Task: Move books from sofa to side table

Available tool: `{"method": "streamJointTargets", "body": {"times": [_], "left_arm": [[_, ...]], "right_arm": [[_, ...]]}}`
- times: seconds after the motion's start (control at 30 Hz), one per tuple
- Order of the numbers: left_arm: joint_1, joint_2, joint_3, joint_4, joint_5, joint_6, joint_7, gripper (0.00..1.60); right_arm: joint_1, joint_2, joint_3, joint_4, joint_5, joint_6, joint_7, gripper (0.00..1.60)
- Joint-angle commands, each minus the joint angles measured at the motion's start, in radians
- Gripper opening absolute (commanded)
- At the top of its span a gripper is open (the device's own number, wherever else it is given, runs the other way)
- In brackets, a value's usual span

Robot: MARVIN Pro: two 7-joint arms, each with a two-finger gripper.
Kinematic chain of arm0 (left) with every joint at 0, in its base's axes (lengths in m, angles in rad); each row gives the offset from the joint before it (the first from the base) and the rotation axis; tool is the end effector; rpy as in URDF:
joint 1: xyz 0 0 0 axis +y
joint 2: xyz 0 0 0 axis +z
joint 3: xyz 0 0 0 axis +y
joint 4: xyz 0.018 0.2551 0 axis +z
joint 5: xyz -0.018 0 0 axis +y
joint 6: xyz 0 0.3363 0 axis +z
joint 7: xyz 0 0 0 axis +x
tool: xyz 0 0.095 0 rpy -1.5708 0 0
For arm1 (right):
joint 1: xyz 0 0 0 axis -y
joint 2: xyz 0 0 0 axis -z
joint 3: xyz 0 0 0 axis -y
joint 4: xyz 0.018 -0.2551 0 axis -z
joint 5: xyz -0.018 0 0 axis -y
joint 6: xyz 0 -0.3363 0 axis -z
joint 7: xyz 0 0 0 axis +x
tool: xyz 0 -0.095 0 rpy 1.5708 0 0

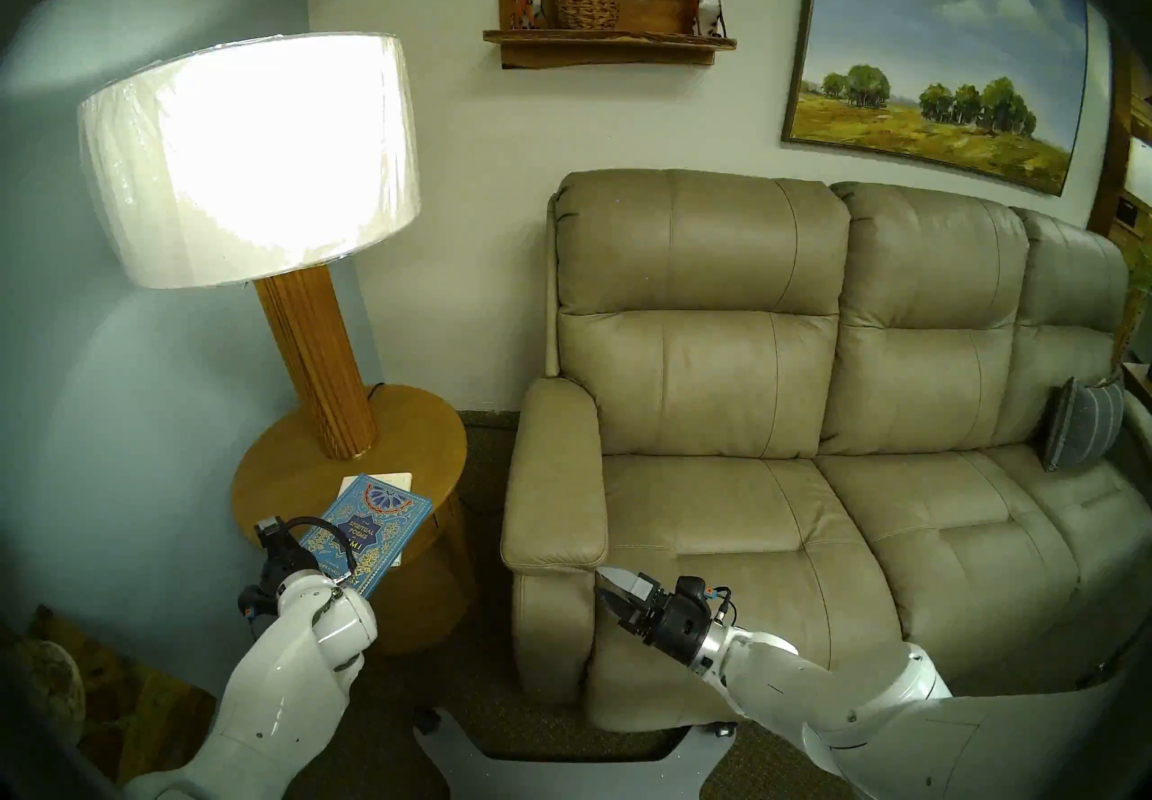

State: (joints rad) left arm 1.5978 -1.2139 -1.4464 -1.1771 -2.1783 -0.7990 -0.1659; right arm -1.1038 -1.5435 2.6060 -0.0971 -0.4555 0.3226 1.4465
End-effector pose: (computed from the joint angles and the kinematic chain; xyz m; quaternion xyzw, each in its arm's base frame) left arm 0.3660 0.1733 -0.4249 0.3331 0.7289 0.5789 0.1502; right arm 0.3326 0.0351 -0.5134 -0.6687 0.1387 -0.2671 0.6799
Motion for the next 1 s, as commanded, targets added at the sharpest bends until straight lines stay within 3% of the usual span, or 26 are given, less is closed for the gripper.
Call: {"method": "streamJointTargets", "body": {"times": [0.0,0.17,0.27,0.4,0.53,0.97], "left_arm": [[-0.045,0.022,0.001,-0.008,0.017,0.015,-0.02,1.6],[-0.014,0.029,-0.035,-0.042,0.003,0.01,-0.032,1.6],[0.026,0.038,-0.061,-0.107,-0.018,0.043,-0.035,1.6],[0.064,0.004,-0.08,-0.166,-0.038,0.074,-0.085,1.6],[0.115,-0.043,-0.074,-0.224,-0.04,0.061,-0.133,1.6],[0.29,-0.124,0.081,-0.398,-0.026,0.084,-0.215,1.6]], "right_arm": [[0.001,0.001,0.0,-0.003,0.0,0.003,0.001,1.6],[0.0,0.002,0.003,-0.003,-0.001,0.002,0.0,1.6],[0.0,0.001,0.003,-0.003,-0.003,0.002,0.0,1.6],[0.001,-0.001,0.004,-0.003,-0.002,0.0,-0.003,1.6],[0.001,-0.002,0.006,-0.003,-0.001,-0.001,-0.005,1.6],[-0.004,-0.009,0.025,-0.003,0.01,-0.006,0.007,1.6]]}}
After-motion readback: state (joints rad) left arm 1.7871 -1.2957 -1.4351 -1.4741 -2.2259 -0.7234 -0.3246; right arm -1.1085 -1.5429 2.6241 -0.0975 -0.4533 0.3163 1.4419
